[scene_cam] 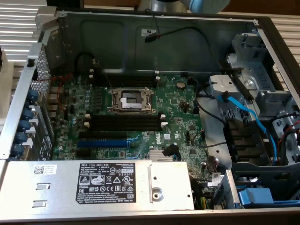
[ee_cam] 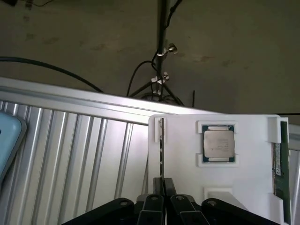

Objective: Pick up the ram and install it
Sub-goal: 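Pick up the ram and move it above insertion slot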

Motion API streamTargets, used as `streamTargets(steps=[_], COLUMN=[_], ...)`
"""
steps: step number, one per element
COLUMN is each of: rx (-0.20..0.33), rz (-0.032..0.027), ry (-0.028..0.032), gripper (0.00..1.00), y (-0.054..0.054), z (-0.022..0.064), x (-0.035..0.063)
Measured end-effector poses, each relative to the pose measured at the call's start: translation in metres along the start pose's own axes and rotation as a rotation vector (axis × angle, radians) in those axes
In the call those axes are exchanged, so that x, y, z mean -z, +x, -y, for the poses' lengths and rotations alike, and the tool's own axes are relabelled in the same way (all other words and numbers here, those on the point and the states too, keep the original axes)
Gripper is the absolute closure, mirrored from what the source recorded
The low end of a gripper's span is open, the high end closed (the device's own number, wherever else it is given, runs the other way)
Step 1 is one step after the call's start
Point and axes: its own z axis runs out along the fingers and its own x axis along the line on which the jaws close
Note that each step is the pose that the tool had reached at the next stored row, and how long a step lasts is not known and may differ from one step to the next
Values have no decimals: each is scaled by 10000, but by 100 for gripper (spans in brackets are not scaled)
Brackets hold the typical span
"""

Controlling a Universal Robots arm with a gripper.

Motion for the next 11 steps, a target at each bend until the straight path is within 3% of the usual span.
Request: streamTargets(steps=[4,6,8,9,11], rx=[-10,-19,-32,-37,-35], rz=[-165,-307,-523,-578,-581], ry=[-24,-45,-80,-85,-86], gripper=[88,88,88,88,88], y=[2,2,-7,-8,-7], z=[-8,-9,-10,-10,-10], x=[121,152,180,182,182])
